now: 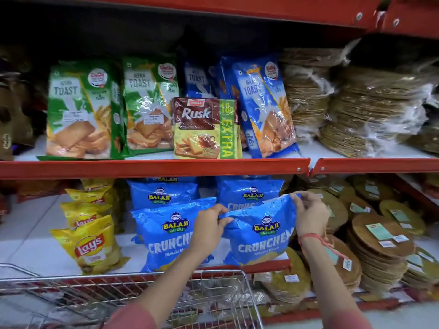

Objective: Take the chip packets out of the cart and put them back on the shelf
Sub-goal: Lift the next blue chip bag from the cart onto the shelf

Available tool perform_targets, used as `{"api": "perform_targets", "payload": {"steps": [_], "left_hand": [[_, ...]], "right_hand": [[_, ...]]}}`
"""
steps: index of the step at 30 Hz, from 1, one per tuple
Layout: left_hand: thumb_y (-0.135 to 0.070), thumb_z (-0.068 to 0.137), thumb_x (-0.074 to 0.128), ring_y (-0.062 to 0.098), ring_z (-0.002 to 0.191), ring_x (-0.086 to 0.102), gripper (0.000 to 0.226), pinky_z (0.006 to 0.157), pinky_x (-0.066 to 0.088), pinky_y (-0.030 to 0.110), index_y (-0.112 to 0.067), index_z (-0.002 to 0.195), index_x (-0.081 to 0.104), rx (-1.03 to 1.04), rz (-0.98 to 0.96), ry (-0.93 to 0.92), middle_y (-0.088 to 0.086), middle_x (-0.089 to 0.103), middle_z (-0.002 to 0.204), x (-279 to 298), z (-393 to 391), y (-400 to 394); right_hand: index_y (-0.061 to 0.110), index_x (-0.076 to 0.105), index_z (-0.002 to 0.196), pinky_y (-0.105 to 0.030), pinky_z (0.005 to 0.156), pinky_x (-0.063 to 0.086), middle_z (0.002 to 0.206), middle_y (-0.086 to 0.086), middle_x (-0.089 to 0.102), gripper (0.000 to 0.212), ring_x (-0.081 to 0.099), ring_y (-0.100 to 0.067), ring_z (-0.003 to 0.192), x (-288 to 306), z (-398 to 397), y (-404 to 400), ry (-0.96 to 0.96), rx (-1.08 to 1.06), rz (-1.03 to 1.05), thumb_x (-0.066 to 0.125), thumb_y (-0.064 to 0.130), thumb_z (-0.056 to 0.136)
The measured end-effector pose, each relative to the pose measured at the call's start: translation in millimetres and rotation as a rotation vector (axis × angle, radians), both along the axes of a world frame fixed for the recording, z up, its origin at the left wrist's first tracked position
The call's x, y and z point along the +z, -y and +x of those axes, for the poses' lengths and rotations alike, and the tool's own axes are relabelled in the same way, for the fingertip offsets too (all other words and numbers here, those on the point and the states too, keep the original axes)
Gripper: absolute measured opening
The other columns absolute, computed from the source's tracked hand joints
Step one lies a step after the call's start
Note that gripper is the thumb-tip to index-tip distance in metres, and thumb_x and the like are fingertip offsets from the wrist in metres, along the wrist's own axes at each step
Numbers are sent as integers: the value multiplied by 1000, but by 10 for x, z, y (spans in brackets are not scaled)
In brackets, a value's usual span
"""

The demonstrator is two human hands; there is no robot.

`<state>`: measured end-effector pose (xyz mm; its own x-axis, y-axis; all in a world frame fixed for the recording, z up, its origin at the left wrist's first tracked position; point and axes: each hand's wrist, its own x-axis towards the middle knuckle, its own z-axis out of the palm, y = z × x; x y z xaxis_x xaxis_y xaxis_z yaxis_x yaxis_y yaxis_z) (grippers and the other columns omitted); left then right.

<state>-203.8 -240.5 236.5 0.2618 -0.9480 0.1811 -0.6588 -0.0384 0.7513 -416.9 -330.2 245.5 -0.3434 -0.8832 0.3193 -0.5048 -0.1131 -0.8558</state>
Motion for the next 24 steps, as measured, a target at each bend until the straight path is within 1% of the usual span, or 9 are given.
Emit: {"api": "perform_targets", "payload": {"steps": [3,6,9,12,14,16,18,20,24], "left_hand": [[-18,87,62,27,69,60,18,65,46,34,-5,99,60,-3,49,-5,19,70,82,-123,-41,183],[-14,89,59,23,72,56,18,67,41,29,-4,104,59,-1,88,-22,21,70,91,-168,-67,301],[-14,89,58,30,87,63,22,72,43,29,-7,110,58,-3,86,-9,18,70,100,-159,-77,340],[-17,88,59,23,97,65,28,84,51,30,-12,116,56,-16,42,-46,11,68,109,-138,3,209],[-20,88,60,16,100,65,29,91,55,34,-15,116,56,-27,-11,-74,5,66,115,-137,130,23],[-22,88,59,9,97,65,24,90,55,31,-17,112,58,8,-69,-82,-1,67,112,-147,323,-219],[-23,88,59,1,91,66,18,87,54,24,-18,105,62,93,-110,-99,-7,70,103,-171,584,-503],[-23,88,58,0,94,63,14,82,52,20,-19,100,64,203,-134,-119,-11,70,95,-202,895,-785],[-14,86,61,15,76,67,9,69,51,26,-15,93,67,460,-162,-89,2,72,84,-185,1649,-1252]], "right_hand": [[13,68,86,-32,71,46,84,-16,72,8,65,-32,78,-172,17,177,-18,-14,54,65,20,85],[13,67,87,-38,75,50,88,-17,71,8,65,-35,82,-297,18,300,-31,-27,91,63,20,86],[10,65,99,-42,79,50,98,-20,70,15,63,-38,92,-282,42,329,-84,-12,138,60,18,88],[8,57,115,-41,87,44,116,-19,59,28,51,-35,111,-214,184,190,-235,14,-10,60,18,89],[9,56,116,-38,92,41,118,-15,56,29,48,-30,113,-170,377,6,-267,51,-161,59,19,89],[11,58,111,-34,91,40,111,-12,60,23,52,-26,107,-149,654,-207,-206,160,-222,58,19,90],[13,61,103,-31,87,42,102,-8,64,18,58,-25,98,-166,991,-424,-142,330,-201,56,24,89],[16,64,96,-31,82,46,94,-4,67,20,62,-22,89,-199,1343,-629,-137,507,-152,52,30,87],[17,69,89,-23,78,45,89,-5,71,14,65,-20,85,-185,2126,-945,-207,803,-103,58,23,84]]}}
